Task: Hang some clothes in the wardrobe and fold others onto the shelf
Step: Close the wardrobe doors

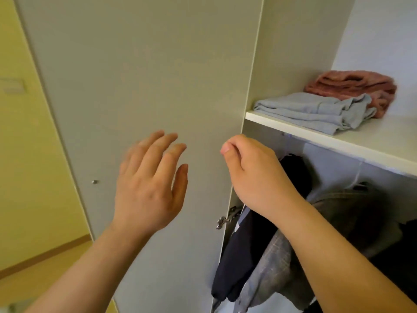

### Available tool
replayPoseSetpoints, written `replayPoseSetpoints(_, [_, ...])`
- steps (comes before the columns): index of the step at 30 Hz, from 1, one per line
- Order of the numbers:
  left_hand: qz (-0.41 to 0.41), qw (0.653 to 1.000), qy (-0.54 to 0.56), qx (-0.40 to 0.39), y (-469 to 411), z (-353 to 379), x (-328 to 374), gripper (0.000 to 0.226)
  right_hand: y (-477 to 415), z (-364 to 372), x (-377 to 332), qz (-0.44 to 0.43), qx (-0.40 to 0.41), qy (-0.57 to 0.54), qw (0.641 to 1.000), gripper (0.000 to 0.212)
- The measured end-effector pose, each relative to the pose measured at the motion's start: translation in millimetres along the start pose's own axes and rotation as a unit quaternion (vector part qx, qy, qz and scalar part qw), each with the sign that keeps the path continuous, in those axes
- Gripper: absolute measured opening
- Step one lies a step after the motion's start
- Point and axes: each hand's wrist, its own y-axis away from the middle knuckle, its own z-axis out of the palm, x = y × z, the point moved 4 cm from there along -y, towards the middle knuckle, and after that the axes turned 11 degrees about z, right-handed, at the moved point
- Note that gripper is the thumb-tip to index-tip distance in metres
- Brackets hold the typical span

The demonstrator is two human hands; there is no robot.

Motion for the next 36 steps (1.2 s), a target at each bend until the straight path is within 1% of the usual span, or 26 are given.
replayPoseSetpoints(2, [-0.032, 0.996, -0.085, 0.019, 6, -12, -19, 0.034, -4, 12, -14, -0.025, -0.012, -0.012, 1.000, 0.026])
replayPoseSetpoints(4, [-0.072, 0.985, -0.155, 0.019, 12, -20, -35, 0.041, -6, 21, -27, -0.046, -0.024, -0.019, 0.998, 0.024])
replayPoseSetpoints(7, [-0.149, 0.968, -0.203, 0.005, 21, -22, -57, 0.055, -8, 33, -40, -0.072, -0.035, -0.022, 0.997, 0.019])
replayPoseSetpoints(10, [-0.222, 0.960, -0.171, -0.017, 28, -12, -76, 0.068, -10, 41, -45, -0.090, -0.031, -0.025, 0.995, 0.018])
replayPoseSetpoints(12, [-0.225, 0.962, -0.153, -0.018, 29, -6, -83, 0.071, -11, 46, -47, -0.096, -0.029, -0.029, 0.995, 0.017])
replayPoseSetpoints(15, [-0.223, 0.966, -0.133, 0.006, 27, -6, -83, 0.071, -12, 51, -47, -0.102, -0.026, -0.032, 0.994, 0.015])
replayPoseSetpoints(18, [-0.227, 0.966, -0.126, 0.013, 26, -12, -79, 0.072, -14, 53, -47, -0.101, -0.032, -0.036, 0.994, 0.016])
replayPoseSetpoints(22, [-0.244, 0.967, -0.048, 0.057, 25, -29, -78, 0.080, -14, 53, -45, -0.091, -0.035, -0.057, 0.994, 0.014])
replayPoseSetpoints(24, [-0.285, 0.956, 0.001, 0.067, 26, -40, -82, 0.086, -14, 53, -44, -0.084, -0.039, -0.067, 0.993, 0.014])
replayPoseSetpoints(26, [-0.348, 0.934, 0.040, 0.067, 26, -47, -85, 0.089, -12, 52, -45, -0.079, -0.044, -0.070, 0.993, 0.018])
replayPoseSetpoints(27, [-0.361, 0.929, 0.035, 0.069, 25, -51, -86, 0.087, -11, 52, -46, -0.077, -0.046, -0.069, 0.994, 0.021])
replayPoseSetpoints(28, [-0.354, 0.932, 0.019, 0.076, 24, -55, -84, 0.082, -9, 51, -47, -0.076, -0.049, -0.068, 0.994, 0.024])
replayPoseSetpoints(30, [-0.317, 0.943, -0.010, 0.099, 19, -64, -78, 0.062, -4, 49, -50, -0.076, -0.055, -0.065, 0.993, 0.029])
replayPoseSetpoints(32, [-0.298, 0.946, 0.008, 0.126, 14, -72, -68, 0.041, 2, 45, -54, -0.083, -0.055, -0.063, 0.993, 0.032])
replayPoseSetpoints(33, [-0.294, 0.946, 0.024, 0.137, 11, -76, -63, 0.035, 4, 42, -56, -0.086, -0.052, -0.065, 0.993, 0.034])
replayPoseSetpoints(36, [-0.280, 0.946, 0.059, 0.153, 8, -85, -48, 0.032, 13, 31, -61, -0.087, -0.037, -0.081, 0.992, 0.038])
